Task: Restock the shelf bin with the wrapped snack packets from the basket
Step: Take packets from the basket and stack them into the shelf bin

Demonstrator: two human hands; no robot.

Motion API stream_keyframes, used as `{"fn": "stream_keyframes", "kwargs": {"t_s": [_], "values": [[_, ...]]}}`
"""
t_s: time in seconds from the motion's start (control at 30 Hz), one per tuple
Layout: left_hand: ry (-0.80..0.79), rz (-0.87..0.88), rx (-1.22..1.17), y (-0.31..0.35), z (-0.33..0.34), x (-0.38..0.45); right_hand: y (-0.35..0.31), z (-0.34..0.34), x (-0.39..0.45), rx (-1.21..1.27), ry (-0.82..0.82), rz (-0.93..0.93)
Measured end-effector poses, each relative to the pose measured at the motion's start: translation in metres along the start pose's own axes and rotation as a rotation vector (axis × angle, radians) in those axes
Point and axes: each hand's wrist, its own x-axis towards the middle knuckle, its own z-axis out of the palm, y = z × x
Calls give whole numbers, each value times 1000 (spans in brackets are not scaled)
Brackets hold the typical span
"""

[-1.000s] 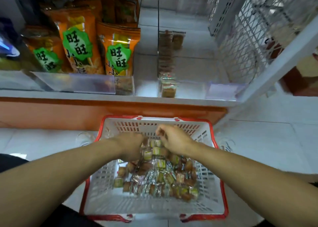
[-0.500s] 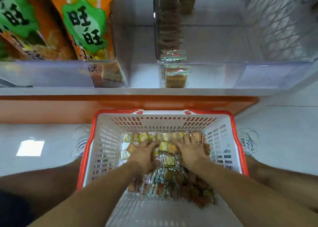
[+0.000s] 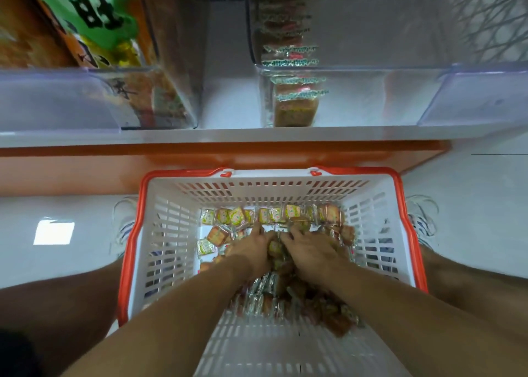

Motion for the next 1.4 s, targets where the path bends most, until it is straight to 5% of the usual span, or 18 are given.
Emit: {"fn": "stream_keyframes", "kwargs": {"t_s": [0.27,0.43,0.63,1.23,1.4], "values": [[216,51,-506,-6,11,-11,8,-5,4,673,1,162],[164,-5,-755,4,-3,-23,-7,-25,0,614,-181,93],[44,-89,-1118,-4,-29,-54,-10,-44,-19,1103,-181,196],[-264,172,-1592,58,-185,-185,-24,-228,-177,1267,-92,-8],[-10,320,-1615,78,-215,-230,-28,-260,-216,1354,-44,-86]]}}
